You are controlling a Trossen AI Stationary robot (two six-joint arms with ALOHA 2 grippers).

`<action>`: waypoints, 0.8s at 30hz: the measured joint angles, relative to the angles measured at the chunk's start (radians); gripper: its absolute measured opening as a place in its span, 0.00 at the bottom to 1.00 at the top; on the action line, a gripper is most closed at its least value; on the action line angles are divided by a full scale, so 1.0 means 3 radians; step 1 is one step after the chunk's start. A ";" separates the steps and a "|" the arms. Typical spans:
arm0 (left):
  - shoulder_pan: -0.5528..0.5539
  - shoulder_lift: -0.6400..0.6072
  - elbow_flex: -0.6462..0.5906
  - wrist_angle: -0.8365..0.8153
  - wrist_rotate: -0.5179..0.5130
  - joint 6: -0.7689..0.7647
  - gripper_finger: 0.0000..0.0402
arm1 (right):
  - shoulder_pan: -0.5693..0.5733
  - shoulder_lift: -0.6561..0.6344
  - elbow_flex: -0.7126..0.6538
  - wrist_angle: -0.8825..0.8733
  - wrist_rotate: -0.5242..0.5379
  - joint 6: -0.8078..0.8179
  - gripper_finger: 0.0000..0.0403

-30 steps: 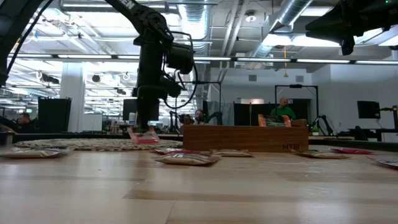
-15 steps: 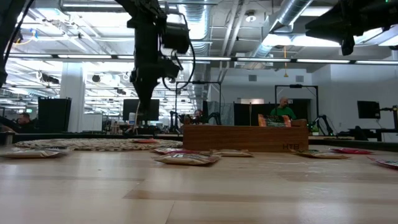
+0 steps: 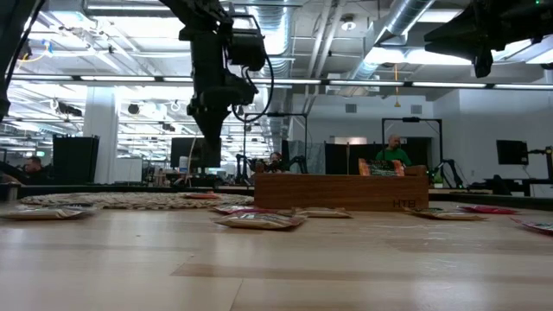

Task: Pick & Place Tea
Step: Put the orange tea bag into the right section of the wooden organizer

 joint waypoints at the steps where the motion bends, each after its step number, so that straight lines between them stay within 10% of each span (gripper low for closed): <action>1: 0.0013 0.0014 0.0000 0.0017 0.0016 0.0003 0.00 | 0.0000 0.0000 0.0000 -0.0003 -0.0001 0.0000 0.23; 24: 0.0222 0.0143 -0.0475 0.0420 0.0284 0.0015 0.40 | 0.0000 0.0000 0.0000 -0.0066 0.0003 0.0022 0.23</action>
